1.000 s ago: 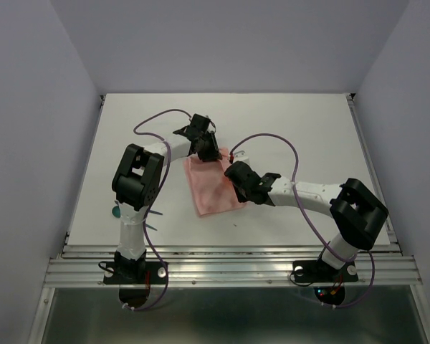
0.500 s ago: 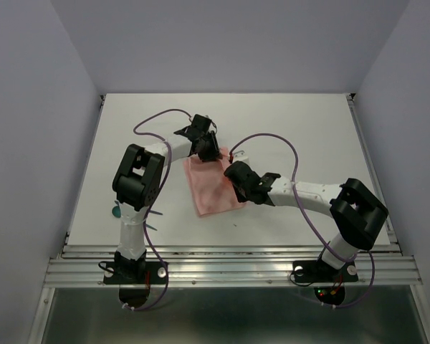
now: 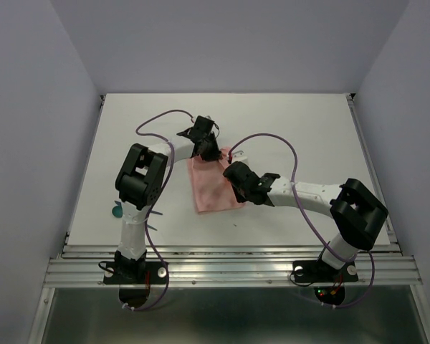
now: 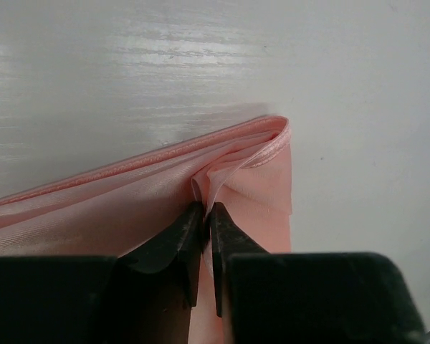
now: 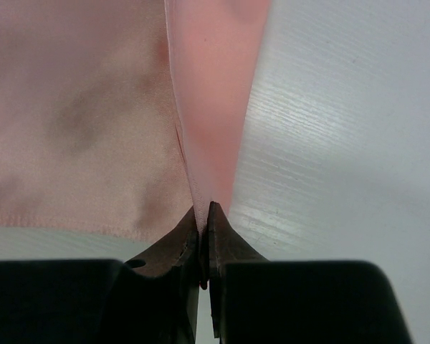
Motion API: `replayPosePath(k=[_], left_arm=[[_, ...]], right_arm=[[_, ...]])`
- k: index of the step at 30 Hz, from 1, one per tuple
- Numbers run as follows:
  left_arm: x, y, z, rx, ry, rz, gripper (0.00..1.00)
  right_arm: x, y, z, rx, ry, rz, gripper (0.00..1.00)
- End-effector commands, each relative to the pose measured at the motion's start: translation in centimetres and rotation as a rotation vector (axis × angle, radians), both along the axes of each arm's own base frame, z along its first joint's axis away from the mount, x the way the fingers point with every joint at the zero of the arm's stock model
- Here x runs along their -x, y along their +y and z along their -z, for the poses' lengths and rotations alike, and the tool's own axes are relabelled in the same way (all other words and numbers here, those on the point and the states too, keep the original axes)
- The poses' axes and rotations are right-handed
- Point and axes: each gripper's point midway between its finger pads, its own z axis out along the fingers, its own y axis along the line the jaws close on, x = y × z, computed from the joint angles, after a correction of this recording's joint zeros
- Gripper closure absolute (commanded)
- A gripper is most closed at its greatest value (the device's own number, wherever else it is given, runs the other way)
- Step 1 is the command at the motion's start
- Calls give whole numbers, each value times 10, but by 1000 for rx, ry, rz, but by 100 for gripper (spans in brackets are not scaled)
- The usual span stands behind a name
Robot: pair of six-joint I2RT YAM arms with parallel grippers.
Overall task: Fold the napkin into a case and place the utensils inside
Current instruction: Fold the lower triangle-folded napkin at the center of the board.
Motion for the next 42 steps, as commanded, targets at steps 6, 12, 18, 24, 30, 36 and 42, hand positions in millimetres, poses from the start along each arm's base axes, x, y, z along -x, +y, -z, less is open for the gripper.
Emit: replayPosePath(k=[6, 12, 18, 24, 30, 36, 42], left_arm=[[0, 6, 7, -55, 8, -18, 97], [-7, 5, -15, -52, -30, -12, 100], [-11, 4, -38, -43, -62, 10, 100], [-15, 9, -53, -21, -86, 1, 100], [-15, 12, -56, -4, -83, 6, 100], [-17, 15, -69, 16, -104, 4, 100], [-20, 23, -77, 17, -112, 11, 100]], right_arm=[[-10, 10, -18, -27, -47, 9, 97], [-8, 7, -20, -11, -60, 11, 97], [-12, 4, -28, -1, -85, 20, 97], [-13, 7, -32, 8, -98, 13, 97], [-12, 14, -36, 19, -115, -2, 97], [-13, 17, -37, 30, -124, -9, 97], [-10, 30, -39, 37, -131, -40, 97]])
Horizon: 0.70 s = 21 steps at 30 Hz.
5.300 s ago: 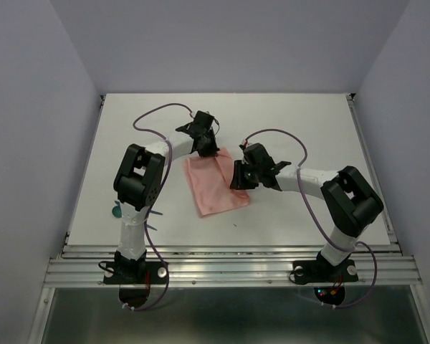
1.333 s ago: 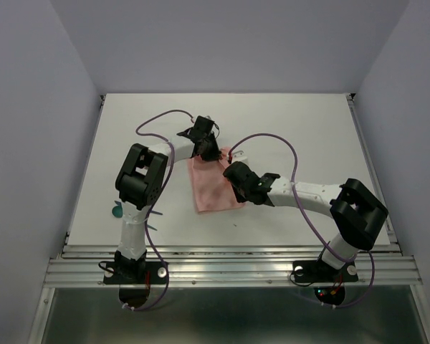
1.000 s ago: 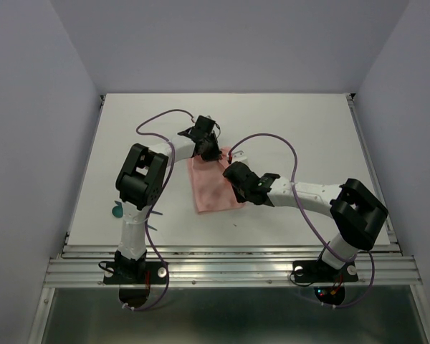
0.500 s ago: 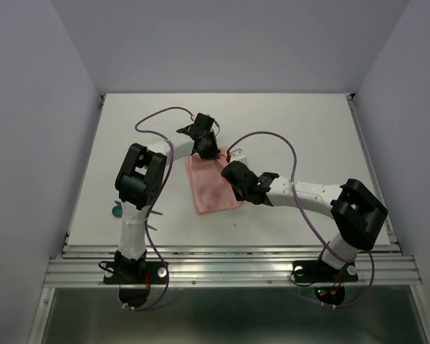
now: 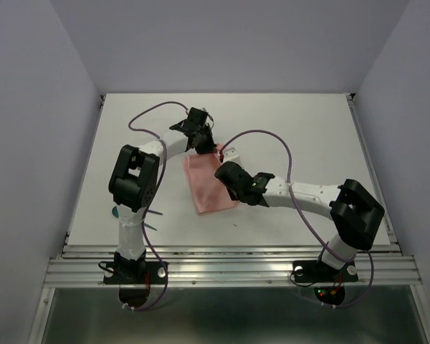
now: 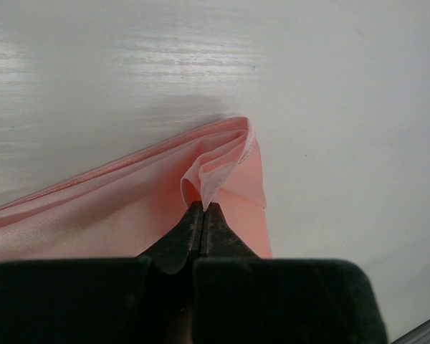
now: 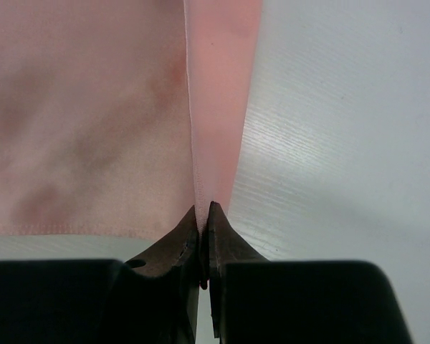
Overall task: Fold the napkin into a case and place the utensils inside
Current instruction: Fold the lower triangle-folded napkin at the center of the board.
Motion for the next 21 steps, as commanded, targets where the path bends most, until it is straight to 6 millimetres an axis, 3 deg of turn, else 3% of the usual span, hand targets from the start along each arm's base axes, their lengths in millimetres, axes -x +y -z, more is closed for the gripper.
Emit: replayPosePath(k=[1, 21], left_arm=[[-10, 5, -46, 26, -89, 16, 100], [-8, 14, -12, 3, -30, 15, 100]], right_arm=[[-6, 14, -14, 5, -42, -14, 97], [0, 39, 15, 42, 7, -44, 97]])
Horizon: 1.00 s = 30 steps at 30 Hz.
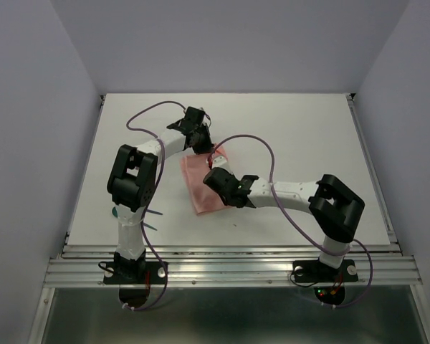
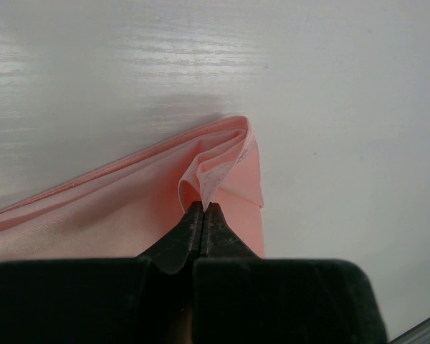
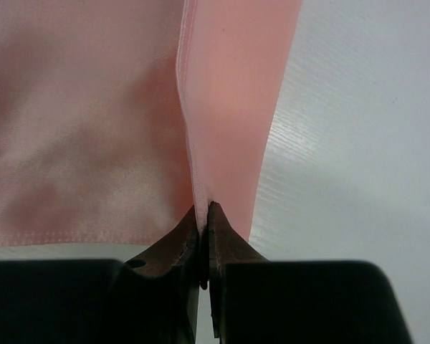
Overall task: Fold the napkin into a case and place the utensils inside
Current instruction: Fold the lower triangle-folded napkin at the center of the board.
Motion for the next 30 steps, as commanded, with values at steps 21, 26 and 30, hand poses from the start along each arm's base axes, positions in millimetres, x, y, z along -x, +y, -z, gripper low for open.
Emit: replayPosePath(k=[21, 26, 30], left_arm=[[-2, 13, 19, -24, 8, -5, 100], [-4, 19, 10, -52, -10, -17, 72], [-9, 27, -5, -99, -40, -34, 57]], right_arm=[[11, 32, 33, -30, 58, -21, 88], [18, 40, 39, -73, 100, -35, 73], [22, 42, 41, -98, 118, -40, 64]])
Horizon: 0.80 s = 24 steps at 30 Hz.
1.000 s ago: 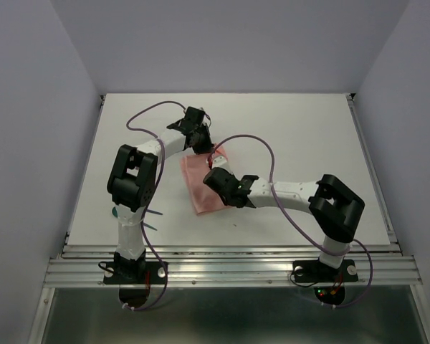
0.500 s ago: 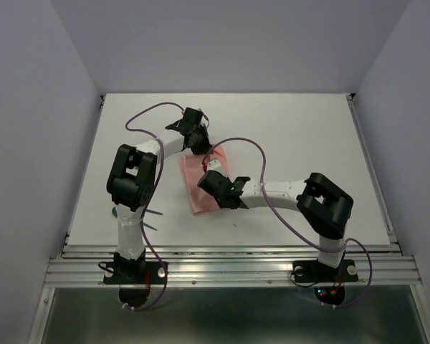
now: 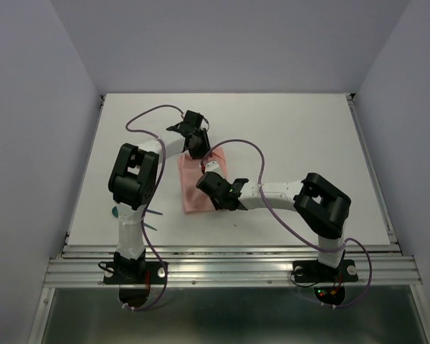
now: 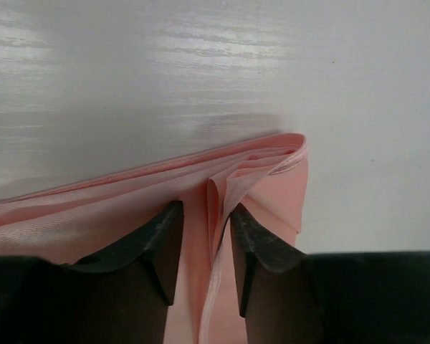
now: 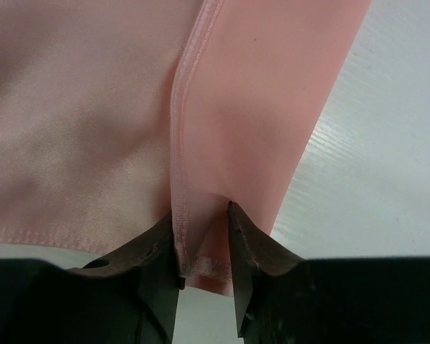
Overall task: Fold the napkin into a case and place the utensils inside
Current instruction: Fold the lower triangle-folded napkin at the center of the board.
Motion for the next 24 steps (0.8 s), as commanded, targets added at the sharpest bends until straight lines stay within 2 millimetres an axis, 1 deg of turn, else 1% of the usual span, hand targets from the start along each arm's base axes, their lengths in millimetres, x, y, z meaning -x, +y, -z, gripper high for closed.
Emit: replayPosePath(k=[1, 2, 3, 4, 6, 9, 11, 12, 17, 18, 20, 24], left_arm=[[-15, 14, -38, -57, -86, -24, 52], [-16, 15, -42, -64, -95, -26, 48], [-19, 16, -52, -67, -116, -30, 48], [-18, 17, -55, -74, -116, -29, 48], [-20, 19, -65, -81, -138, -32, 47], [-18, 20, -74, -83, -149, -26, 47], [-17, 21, -77, -81, -152, -24, 47], [-15, 22, -79, -81, -155, -25, 47], [-5, 27, -86, -85, -162, -31, 49], [-3, 28, -92, -82, -172, -32, 49], [4, 31, -89, -83, -162, -35, 50], [11, 34, -94, -75, -170, -43, 50]], right_arm=[[15, 9, 11, -53, 60, -20, 63], [16, 11, 10, -64, 64, -23, 63], [17, 12, 10, -70, 68, -25, 62], [17, 12, 10, -75, 71, -25, 62], [19, 15, 12, -85, 84, -31, 56], [22, 20, 13, -108, 101, -41, 52], [23, 22, 12, -121, 106, -45, 47], [24, 23, 10, -130, 106, -47, 42], [24, 23, 6, -141, 102, -51, 41], [25, 22, 6, -140, 104, -51, 41], [25, 22, 7, -139, 105, -51, 41], [26, 22, 7, -141, 107, -55, 41]])
